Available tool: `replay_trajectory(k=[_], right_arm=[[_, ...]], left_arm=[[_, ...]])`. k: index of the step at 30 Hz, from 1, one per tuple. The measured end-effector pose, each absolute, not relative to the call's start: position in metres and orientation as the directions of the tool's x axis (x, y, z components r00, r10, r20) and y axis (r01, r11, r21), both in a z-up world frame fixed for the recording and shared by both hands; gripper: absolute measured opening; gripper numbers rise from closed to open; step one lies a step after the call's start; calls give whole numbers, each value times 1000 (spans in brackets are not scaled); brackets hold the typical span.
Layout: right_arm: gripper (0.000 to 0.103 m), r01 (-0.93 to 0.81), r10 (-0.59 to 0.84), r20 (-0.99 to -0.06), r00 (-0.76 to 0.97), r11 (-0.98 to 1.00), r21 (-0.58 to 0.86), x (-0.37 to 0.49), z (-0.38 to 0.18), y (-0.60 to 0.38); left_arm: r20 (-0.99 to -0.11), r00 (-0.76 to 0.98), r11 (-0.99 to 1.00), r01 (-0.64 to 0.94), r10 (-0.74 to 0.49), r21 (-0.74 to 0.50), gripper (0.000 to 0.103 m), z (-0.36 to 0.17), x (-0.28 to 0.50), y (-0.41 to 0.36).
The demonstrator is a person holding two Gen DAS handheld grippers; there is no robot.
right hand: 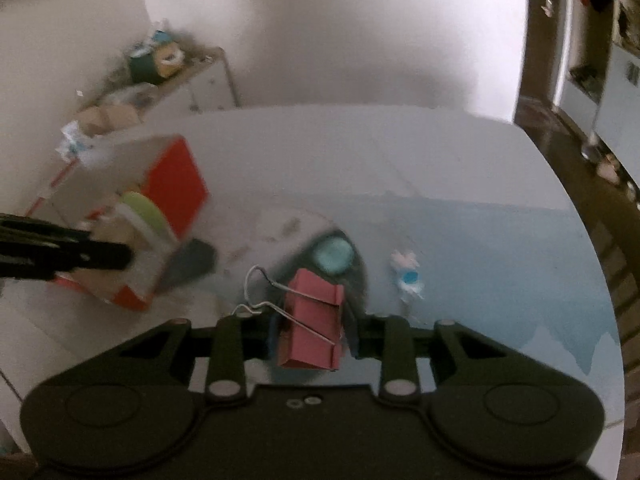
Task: Organize rigid objects
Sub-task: 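Carry the jar with the left gripper while the right gripper carries the pink clip into the red box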
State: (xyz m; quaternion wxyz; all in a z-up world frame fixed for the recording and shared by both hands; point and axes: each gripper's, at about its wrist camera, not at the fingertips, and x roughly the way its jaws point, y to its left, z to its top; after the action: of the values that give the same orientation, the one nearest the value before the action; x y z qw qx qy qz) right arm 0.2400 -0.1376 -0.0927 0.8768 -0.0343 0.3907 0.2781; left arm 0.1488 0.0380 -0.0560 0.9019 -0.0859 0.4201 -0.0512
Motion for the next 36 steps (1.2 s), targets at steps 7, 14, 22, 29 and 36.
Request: replay_trajectory(k=[7, 14, 22, 29, 36], right_arm=[[31, -579, 523, -661, 539, 799, 160, 233, -56, -88], [31, -647, 560, -648, 517, 751, 133, 228, -39, -24], [31, -700, 583, -651, 485, 705, 110, 219, -37, 44], [31, -723, 571, -674, 468, 686, 80, 220, -48, 89], [31, -734, 537, -711, 454, 677, 42, 225, -68, 115]], left_arm=[[-735, 664, 984, 9, -139, -178, 41, -37, 138, 63], [-720, 689, 988, -39, -84, -152, 41, -24, 126, 112], [-725, 689, 984, -113, -20, -134, 41, -26, 115, 176], [-741, 670, 979, -178, 42, -105, 41, -36, 112, 222], [-771, 631, 970, -230, 85, -81, 41, -55, 130, 256]])
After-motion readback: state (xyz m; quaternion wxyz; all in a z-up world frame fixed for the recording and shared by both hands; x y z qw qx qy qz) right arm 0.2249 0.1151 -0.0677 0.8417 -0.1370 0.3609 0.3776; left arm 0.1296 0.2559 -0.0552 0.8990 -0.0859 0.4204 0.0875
